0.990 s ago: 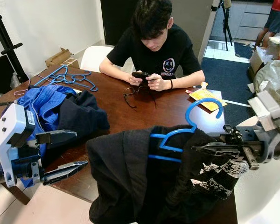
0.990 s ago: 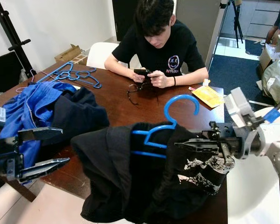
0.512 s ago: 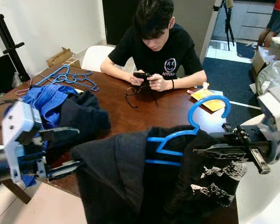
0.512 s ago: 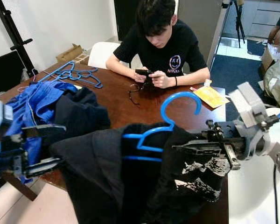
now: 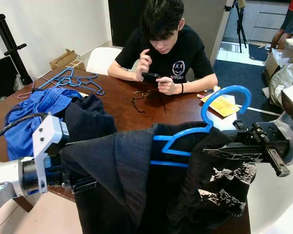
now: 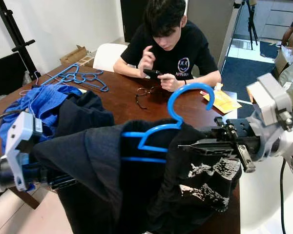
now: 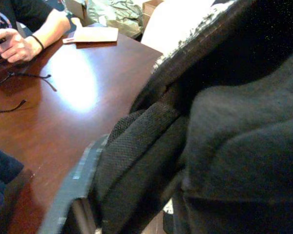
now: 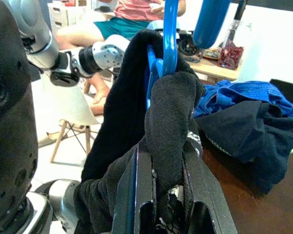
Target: Hang hanger
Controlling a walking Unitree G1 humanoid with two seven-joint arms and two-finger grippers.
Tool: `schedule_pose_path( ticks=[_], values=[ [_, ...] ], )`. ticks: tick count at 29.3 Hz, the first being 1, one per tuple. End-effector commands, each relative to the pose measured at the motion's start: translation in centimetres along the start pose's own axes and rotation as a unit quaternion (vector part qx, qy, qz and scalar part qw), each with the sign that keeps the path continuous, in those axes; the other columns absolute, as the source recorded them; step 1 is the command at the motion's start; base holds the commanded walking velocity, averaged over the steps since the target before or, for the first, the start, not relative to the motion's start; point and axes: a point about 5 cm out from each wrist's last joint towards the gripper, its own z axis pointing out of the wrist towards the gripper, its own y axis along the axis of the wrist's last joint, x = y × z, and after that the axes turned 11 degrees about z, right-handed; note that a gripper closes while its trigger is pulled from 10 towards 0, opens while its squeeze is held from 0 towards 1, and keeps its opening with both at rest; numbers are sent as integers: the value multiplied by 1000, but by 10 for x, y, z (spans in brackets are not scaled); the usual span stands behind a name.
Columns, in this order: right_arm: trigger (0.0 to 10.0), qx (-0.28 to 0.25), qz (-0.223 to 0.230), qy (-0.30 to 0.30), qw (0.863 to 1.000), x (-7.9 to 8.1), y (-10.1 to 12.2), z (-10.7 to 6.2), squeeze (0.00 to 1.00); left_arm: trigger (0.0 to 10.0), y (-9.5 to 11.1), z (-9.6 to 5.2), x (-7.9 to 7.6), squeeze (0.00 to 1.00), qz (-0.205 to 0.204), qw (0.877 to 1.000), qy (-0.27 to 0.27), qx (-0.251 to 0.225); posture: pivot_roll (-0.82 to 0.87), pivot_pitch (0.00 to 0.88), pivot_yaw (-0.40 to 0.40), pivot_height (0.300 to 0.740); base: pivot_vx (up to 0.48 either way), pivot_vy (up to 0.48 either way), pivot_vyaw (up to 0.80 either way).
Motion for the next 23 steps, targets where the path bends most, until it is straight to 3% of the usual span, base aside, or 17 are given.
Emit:
schedule_pose_path(
  ticks=[1, 8, 11, 15, 17, 19, 21, 22, 23],
  values=[
    [0, -14, -20, 15, 1000, 4, 9, 3, 0, 0, -3, 3, 0, 0, -5, 1000, -4, -2, 133, 0, 9, 740, 0, 0, 0],
    [0, -19, -20, 16, 1000, 5, 10, 5, 0, 0, -3, 6, 0, 0, -4, 1000, -5, -6, 132, 0, 8, 740, 0, 0, 0],
    [0, -11, -14, -6, 1000, 0, 4, 5, 0, 0, 1, -2, 15, 0, 19, 999, 46, -6, 130, 0, 7, 740, 0, 0, 0],
    [0, -6, -13, -17, 1000, -2, 1, 4, 0, 0, 3, -7, 21, 0, 29, 997, 66, -5, 130, 0, 7, 740, 0, 0, 0],
    [0, 0, -12, -32, 999, -5, -3, 3, 0, 0, 5, -13, 30, 0, 43, 995, 95, -1, 134, 0, 5, 740, 0, 0, 0],
    [0, 6, 1, -69, 998, -12, -13, -3, 0, 0, 14, -41, 59, 0, 95, 976, 193, 21, 137, 0, 2, 740, 0, 0, 0],
    [0, 6, 1, -69, 998, -12, -13, -3, 0, 0, 14, -41, 59, 0, 95, 976, 193, 21, 137, 0, 2, 740, 0, 0, 0],
    [0, 11, 5, -99, 995, -18, -19, -9, 0, 0, 24, -59, 74, 0, 122, 960, 250, 26, 137, 0, 2, 740, 0, 0, 0],
    [0, 11, 5, -99, 995, -18, -19, -9, 0, 0, 24, -59, 74, 0, 122, 960, 250, 26, 137, 0, 2, 740, 0, 0, 0]
  ],
)
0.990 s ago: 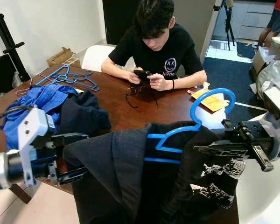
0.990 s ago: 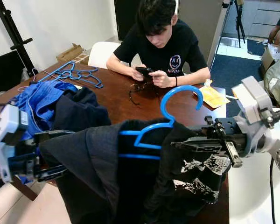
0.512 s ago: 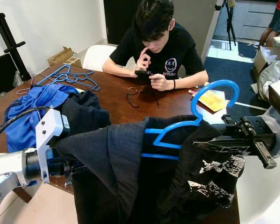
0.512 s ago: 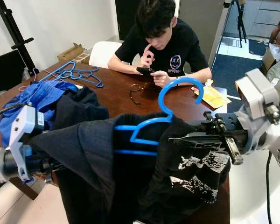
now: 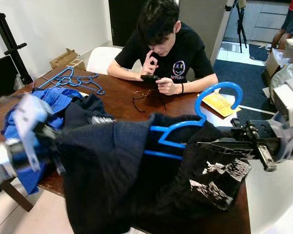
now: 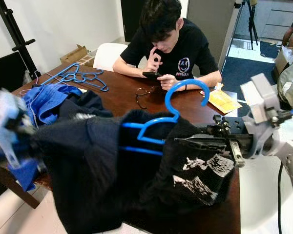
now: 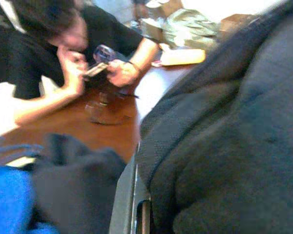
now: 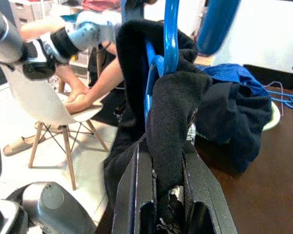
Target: Hang hanger
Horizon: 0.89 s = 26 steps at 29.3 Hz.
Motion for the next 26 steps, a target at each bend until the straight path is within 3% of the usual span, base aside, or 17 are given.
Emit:
schedule_pose_path(
  ticks=[1, 2, 3, 4, 6, 8, 10, 12, 13, 14, 16, 17, 18, 21, 22, 25, 26],
  values=[
    [0, 3, -3, -22, 1000, -3, -1, -6, 0, 0, 0, -14, 20, 0, 21, 997, 63, 25, 137, 0, 2, 740, 0, 0, 0],
    [0, 10, 4, -73, 997, -13, -10, -15, 0, 0, 11, -29, 48, 0, 53, 989, 137, 22, 137, 0, 2, 740, 0, 0, 0],
    [0, 10, 4, -73, 997, -13, -10, -15, 0, 0, 11, -29, 48, 0, 53, 989, 137, 22, 137, 0, 2, 740, 0, 0, 0],
    [0, 18, 13, -114, 993, -21, -17, -23, 0, 0, 23, -44, 71, 0, 75, 976, 203, 13, 139, 0, 0, 740, 0, 0, 0],
    [0, 18, 13, -114, 993, -21, -17, -23, 0, 0, 23, -44, 71, 0, 75, 976, 203, 13, 139, 0, 0, 740, 0, 0, 0],
    [0, 26, 28, -143, 989, -24, -28, -30, 0, 0, 42, -64, 100, 0, 87, 951, 297, -19, 140, 0, 0, 740, 0, 0, 0],
    [0, 21, 35, -129, 991, -19, -29, -31, 0, 0, 46, -68, 108, 0, 84, 941, 325, -32, 137, 0, 2, 740, 0, 0, 0],
    [0, 21, 35, -129, 991, -19, -29, -31, 0, 0, 46, -68, 108, 0, 84, 941, 325, -32, 137, 0, 2, 740, 0, 0, 0],
    [0, 5, 46, -100, 994, -10, -25, -32, 0, 0, 47, -72, 117, 0, 75, 930, 358, -42, 129, 0, 9, 740, 0, 0, 0],
    [0, 5, 46, -100, 994, -10, -25, -32, 0, 0, 47, -72, 117, 0, 75, 930, 358, -42, 129, 0, 9, 740, 0, 0, 0],
    [0, -28, 63, -49, 996, 5, -14, -39, 0, 0, 42, -85, 134, 0, 51, 904, 421, -47, 122, 0, 13, 740, 0, 0, 0],
    [0, -28, 63, -49, 996, 5, -14, -39, 0, 0, 42, -85, 134, 0, 51, 904, 421, -47, 122, 0, 13, 740, 0, 0, 0],
    [0, -36, 64, -26, 997, 11, -9, -40, 0, 0, 38, -93, 143, 0, 26, 890, 451, -58, 114, 0, 17, 740, 0, 0, 0],
    [0, -38, 61, -9, 997, 15, -6, -38, 0, 0, 35, -98, 150, 0, -5, 878, 474, -73, 114, 0, 21, 740, 0, 0, 0],
    [0, -37, 55, 8, 998, 19, -3, -34, 0, 2157, 29, -103, 157, 0, -41, 862, 497, -86, 115, 0, 22, 740, 0, 0, 0],
    [0, -37, 55, 8, 998, 19, -3, -34, 0, 2157, 29, -103, 157, 0, -41, 862, 497, -86, 115, 0, 22, 740, 0, 0, 0],
    [0, -35, 49, 23, 998, 21, 0, -30, 0, 1216, 21, -108, 162, 0, -86, 845, 519, -102, 115, 0, 26, 740, 0, 0, 0]
  ],
)
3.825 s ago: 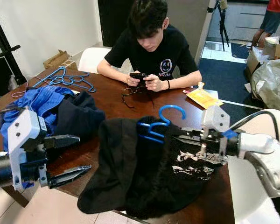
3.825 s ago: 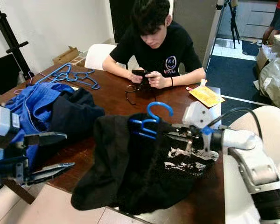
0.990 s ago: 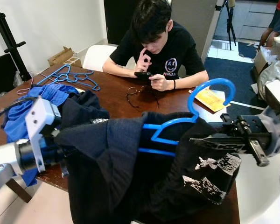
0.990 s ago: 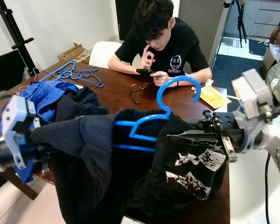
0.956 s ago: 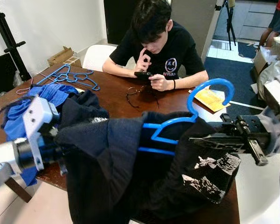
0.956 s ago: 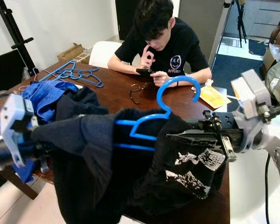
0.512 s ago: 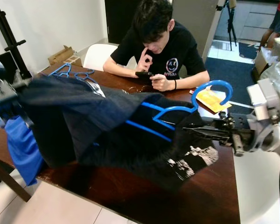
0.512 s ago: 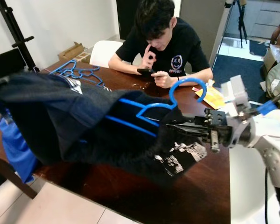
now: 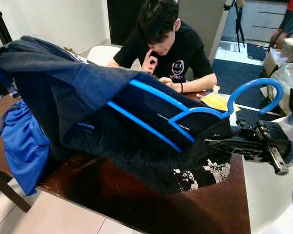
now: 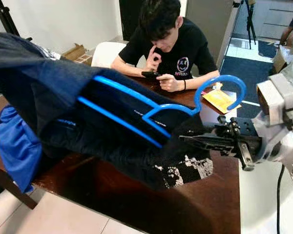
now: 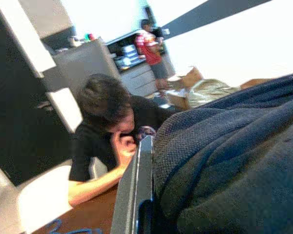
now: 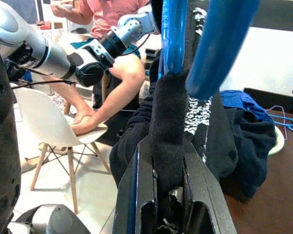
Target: Hang hanger
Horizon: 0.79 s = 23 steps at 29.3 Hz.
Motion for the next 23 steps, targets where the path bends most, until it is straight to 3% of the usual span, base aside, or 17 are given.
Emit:
schedule_pose_path(
  ticks=[1, 3, 4, 5, 6, 8, 9, 10, 11, 12, 13, 14, 15, 17, 18, 19, 23],
  values=[
    [0, 18, 21, 7, 1000, 6, 0, -15, 0, 941, -7, -99, 77, 0, -92, 853, 513, 33, 114, 0, 30, 740, 0, 0, 0],
    [0, 18, 21, 7, 1000, 6, 0, -15, 0, 941, -7, -99, 77, 0, -92, 853, 513, 33, 114, 0, 30, 740, 0, 0, 0],
    [0, 16, 13, 20, 1000, 8, 3, -10, 0, 863, -19, -103, 78, 0, -130, 834, 535, 33, 113, 0, 32, 740, 0, 0, 0],
    [0, 16, 13, 20, 1000, 8, 3, -10, 0, 863, -19, -103, 78, 0, -130, 834, 535, 33, 113, 0, 32, 740, 0, 0, 0],
    [0, 13, 1, 22, 1000, 7, 7, -5, 0, 667, -36, -105, 74, 0, -169, 810, 559, 52, 112, 0, 33, 740, 0, 0, 0],
    [0, 13, 1, 22, 1000, 7, 7, -5, 0, 667, -36, -105, 74, 0, -169, 810, 559, 52, 112, 0, 33, 740, 0, 0, 0],
    [0, 17, -6, 15, 1000, 5, 7, -1, 0, 863, -52, -107, 69, 0, -190, 791, 576, 76, 108, 0, 36, 740, 0, 0, 0],
    [0, 47, -18, -14, 999, -2, 2, 2, 0, 2118, -68, -105, 60, 0, -208, 782, 579, 106, 106, 0, 34, 740, 0, 0, 0],
    [0, 76, -25, -39, 996, -9, -6, 4, 0, 5922, -80, -96, 49, 0, -213, 791, 558, 131, 106, 0, 33, 740, 0, 0, 0],
    [0, 96, -27, -54, 994, -12, -11, 6, 0, 5922, -87, -90, 43, 0, -214, 802, 538, 143, 106, 0, 33, 740, 0, 0, 0],
    [0, 96, -27, -54, 994, -12, -11, 6, 0, 5922, -87, -90, 43, 0, -214, 802, 538, 143, 106, 0, 33, 740, 0, 0, 0],
    [0, 115, -34, -84, 989, -18, -17, 6, 0, 10000, -94, -71, 30, 0, -213, 840, 476, 148, 108, 0, 31, 740, 0, 0, 0],
    [0, 115, -34, -84, 989, -18, -17, 6, 0, 10000, -94, -71, 30, 0, -213, 840, 476, 148, 108, 0, 31, 740, 0, 0, 0],
    [0, 124, -43, -125, 983, -28, -23, 7, 0, 10000, -100, -43, 8, 0, -215, 894, 366, 145, 110, 0, 31, 740, 0, 0, 0],
    [0, 124, -43, -125, 983, -28, -23, 7, 0, 10000, -100, -43, 8, 0, -215, 894, 366, 145, 110, 0, 31, 740, 0, 0, 0],
    [0, 124, -48, -149, 980, -33, -24, 6, 0, 10000, -103, -31, -7, 1000, -222, 914, 306, 146, 110, 0, 30, 740, 0, 0, 0],
    [0, 123, -51, -170, 976, -38, -25, 5, 0, 10000, -106, -21, -25, 1000, -233, 930, 238, 153, 112, 0, 30, 740, 0, 0, 0]
  ],
)
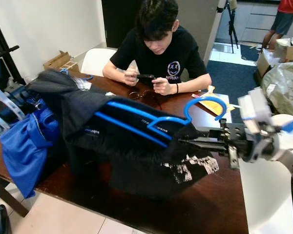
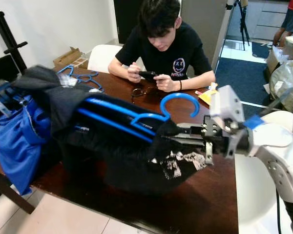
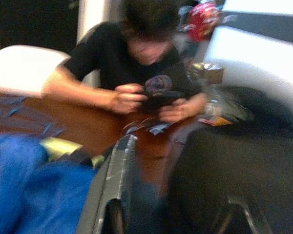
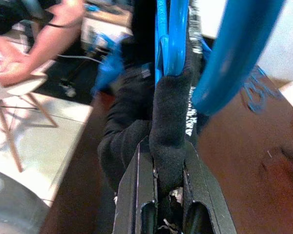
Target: Hang hanger
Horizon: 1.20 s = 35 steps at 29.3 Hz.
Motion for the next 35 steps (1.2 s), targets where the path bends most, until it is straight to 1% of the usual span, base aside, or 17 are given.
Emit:
schedule_pose_path(
  ticks=[1, 2, 3, 5, 7, 8, 12, 13, 15, 16, 17, 18, 21, 30, 33, 34, 35],
  values=[
    [0, 17, 5, -30, 999, -6, -5, -9, 0, 10000, 2, -11, 11, 1000, 15, 999, 37, 14, 112, 0, 30, 740, 0, 0, 0],
    [0, 17, 5, -32, 999, -6, -5, -10, 0, 10000, -6, -14, 7, 1000, 35, 998, 15, 47, 115, 0, 31, 740, 0, 0, 0],
    [0, 17, 5, -32, 999, -6, -5, -10, 0, 10000, -6, -14, 7, 1000, 35, 998, 15, 47, 115, 0, 31, 740, 0, 0, 0],
    [0, 27, 1, -46, 999, -11, -8, -16, 0, 10000, -15, -26, -6, 1000, 82, 990, -66, 99, 115, 0, 31, 740, 0, 0, 0],
    [0, 27, 1, -46, 999, -11, -8, -16, 0, 10000, -15, -26, -6, 1000, 82, 990, -66, 99, 115, 0, 31, 740, 0, 0, 0],
    [0, 33, -1, -52, 998, -12, -10, -19, 0, 10000, -14, -31, -11, 1000, 90, 986, -96, 102, 115, 0, 31, 740, 0, 0, 0],
    [0, 39, -3, -54, 998, -13, -11, -21, 0, 10000, -5, -34, -19, 1000, 97, 984, -129, 79, 116, 0, 30, 740, 0, 0, 0],
    [0, 43, -4, -45, 998, -12, -11, -23, 0, 10000, 14, -34, -31, 1000, 102, 981, -165, 27, 119, 0, 28, 740, 0, 0, 0],
    [0, 43, -4, -45, 998, -12, -11, -23, 0, 10000, 14, -34, -31, 1000, 102, 981, -165, 27, 119, 0, 28, 740, 0, 0, 0],
    [0, 43, -6, -30, 999, -9, -10, -25, 0, 10000, 32, -35, -44, 639, 106, 976, -189, -19, 122, 0, 25, 740, 0, 0, 0],
    [0, 43, -6, -30, 999, -9, -10, -25, 0, 10000, 32, -35, -44, 639, 106, 976, -189, -19, 122, 0, 25, 740, 0, 0, 0],
    [0, 42, -5, -9, 999, -5, -10, -25, 0, 10000, 46, -36, -56, 0, 110, 969, -215, -54, 121, 0, 25, 740, 0, 0, 0],
    [0, 34, -1, 25, 999, 2, -7, -25, 0, 10000, 57, -35, -66, 0, 120, 962, -233, -74, 119, 0, 27, 740, 0, 0, 0],
    [0, -1, 14, 80, 997, 14, 8, -27, 0, 10000, 49, -38, -64, 0, 130, 955, -265, -42, 110, 0, 33, 740, 0, 0, 0],
    [0, -25, 15, 107, 994, 20, 17, -27, 0, 10000, 42, -43, -76, 0, 117, 939, -324, -26, 105, 0, 34, 740, 0, 0, 0],
    [0, -25, 15, 107, 994, 20, 17, -27, 0, 10000, 42, -43, -76, 0, 117, 939, -324, -26, 105, 0, 34, 740, 0, 0, 0],
    [0, -34, 14, 115, 993, 21, 20, -26, 0, 10000, 36, -46, -84, 0, 108, 928, -355, -12, 105, 0, 33, 740, 0, 0, 0]
  ],
)
